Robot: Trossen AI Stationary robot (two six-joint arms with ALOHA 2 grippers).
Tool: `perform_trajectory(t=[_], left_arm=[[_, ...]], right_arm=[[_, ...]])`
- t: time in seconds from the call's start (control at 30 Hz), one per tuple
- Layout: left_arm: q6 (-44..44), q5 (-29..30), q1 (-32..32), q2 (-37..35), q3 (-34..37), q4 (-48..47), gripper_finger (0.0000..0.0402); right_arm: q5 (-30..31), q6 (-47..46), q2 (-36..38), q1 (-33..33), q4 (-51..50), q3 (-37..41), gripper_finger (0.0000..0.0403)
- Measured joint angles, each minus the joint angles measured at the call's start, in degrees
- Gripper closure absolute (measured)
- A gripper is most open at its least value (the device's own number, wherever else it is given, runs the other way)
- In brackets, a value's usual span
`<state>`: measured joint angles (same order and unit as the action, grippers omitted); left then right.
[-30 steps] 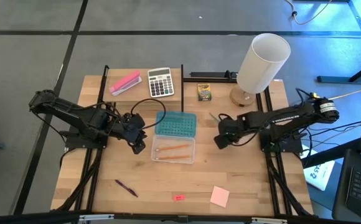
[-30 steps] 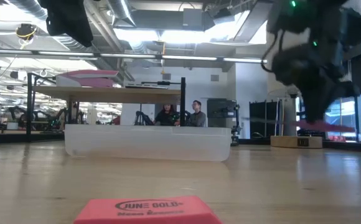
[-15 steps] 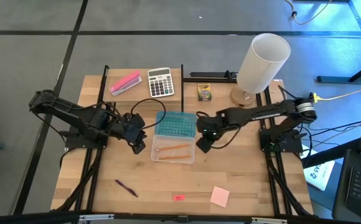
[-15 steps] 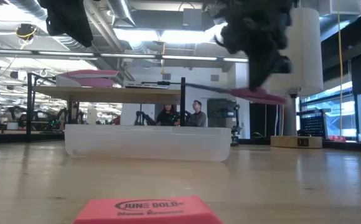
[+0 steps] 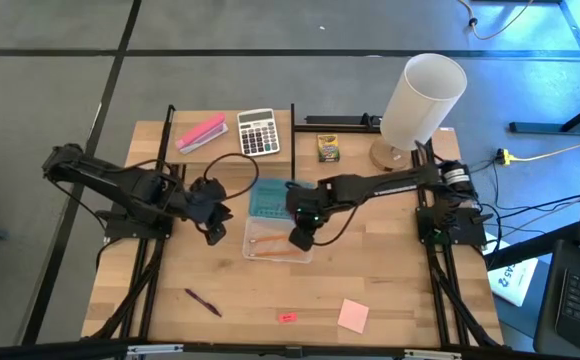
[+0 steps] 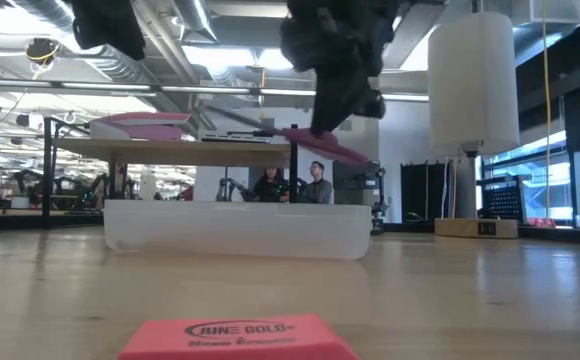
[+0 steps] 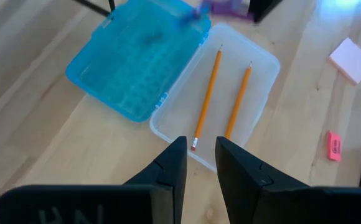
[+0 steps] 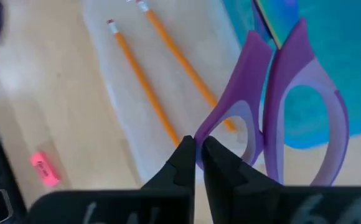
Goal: Pack school essentials
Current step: Put the purple scissors into the blue supply box
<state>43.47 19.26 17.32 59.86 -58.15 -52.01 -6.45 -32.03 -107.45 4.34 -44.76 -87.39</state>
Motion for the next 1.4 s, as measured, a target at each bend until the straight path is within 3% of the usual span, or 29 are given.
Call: perform_trajectory(t=[0.4, 1.03, 1.4], left_arm=[[-3.59, 1.31, -0.04, -2.98, 0.00, -0.04, 0.0324], [-6.48, 0.63, -0.04, -2.72, 0.00, 0.22, 0.0324], [-6.48, 0.59, -0.04, -2.72, 0.00, 0.20, 0.0324]], right_arm=[[-2.24, 2.06, -4.75, 2.66, 8.06, 0.00, 0.0386], [-2.19, 2.86, -6.33, 3.74, 4.35, 0.50, 0.0383], [-2.19, 5.58, -6.42, 3.93, 7.88, 0.50, 0.0382]])
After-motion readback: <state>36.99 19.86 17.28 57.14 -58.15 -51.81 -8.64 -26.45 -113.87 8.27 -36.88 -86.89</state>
